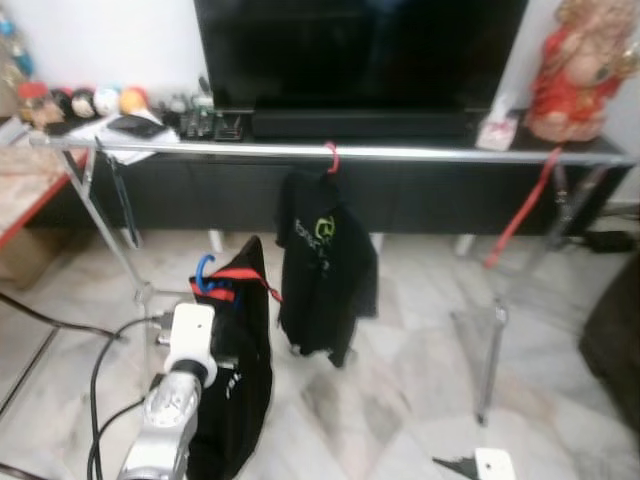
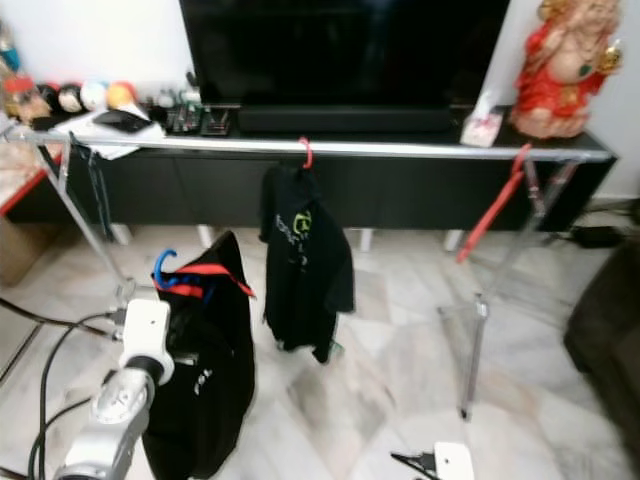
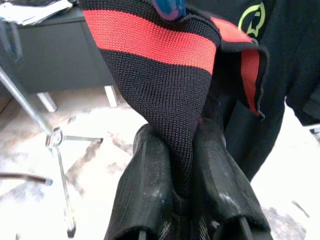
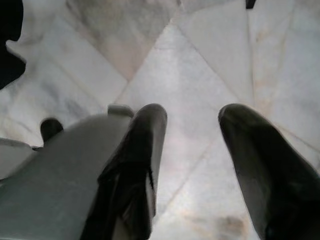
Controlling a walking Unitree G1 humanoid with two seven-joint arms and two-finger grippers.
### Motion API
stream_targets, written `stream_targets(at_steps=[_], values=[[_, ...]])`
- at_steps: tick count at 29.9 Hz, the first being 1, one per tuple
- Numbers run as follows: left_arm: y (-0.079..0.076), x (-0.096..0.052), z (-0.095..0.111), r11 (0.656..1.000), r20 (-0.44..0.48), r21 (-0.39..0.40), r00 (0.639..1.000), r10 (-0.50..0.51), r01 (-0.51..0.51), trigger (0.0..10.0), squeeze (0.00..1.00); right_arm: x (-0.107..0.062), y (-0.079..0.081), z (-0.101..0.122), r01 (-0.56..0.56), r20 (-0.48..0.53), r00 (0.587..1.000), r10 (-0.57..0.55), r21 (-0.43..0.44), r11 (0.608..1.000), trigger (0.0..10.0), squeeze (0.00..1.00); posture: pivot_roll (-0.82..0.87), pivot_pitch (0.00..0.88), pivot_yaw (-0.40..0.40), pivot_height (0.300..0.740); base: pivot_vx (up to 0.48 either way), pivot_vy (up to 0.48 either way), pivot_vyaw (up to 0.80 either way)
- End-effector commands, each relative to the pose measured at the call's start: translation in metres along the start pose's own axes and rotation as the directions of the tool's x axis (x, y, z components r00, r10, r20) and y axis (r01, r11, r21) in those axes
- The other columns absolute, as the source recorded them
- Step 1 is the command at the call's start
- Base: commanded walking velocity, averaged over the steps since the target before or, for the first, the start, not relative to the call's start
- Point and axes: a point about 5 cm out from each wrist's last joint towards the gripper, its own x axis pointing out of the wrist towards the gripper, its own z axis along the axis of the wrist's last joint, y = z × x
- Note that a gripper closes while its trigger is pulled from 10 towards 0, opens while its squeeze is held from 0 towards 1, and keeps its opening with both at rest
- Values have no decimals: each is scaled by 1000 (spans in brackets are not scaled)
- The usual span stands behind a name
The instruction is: Hang hanger
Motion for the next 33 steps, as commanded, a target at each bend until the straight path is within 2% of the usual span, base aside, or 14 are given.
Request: stream_targets(at_steps=[1, 21, 33], values=[[0, 1, 5, 1000, 28, 3, 1000, -2, 2, 10000, 0, 1, -2, 9, 7, 21, 1000, -7, -7, 1000, 10000, 0, -37, 0, -19, 740, -330, 0, 0], [2, 1, 4, 1000, 26, 15, 1000, -8, 8, 10000, 0, 2, 0, 9, -5, 19, 1000, 6, -21, 1000, 10000, 0, -32, 0, -16, 740, -318, 0, 0], [5, 1, 5, 1000, 22, 19, 1000, 7, -7, 10000, 0, 2, 1, 10, -9, 20, 1000, 10, -13, 1000, 10000, 0, -27, 0, -14, 740, 0, 0, 0]])
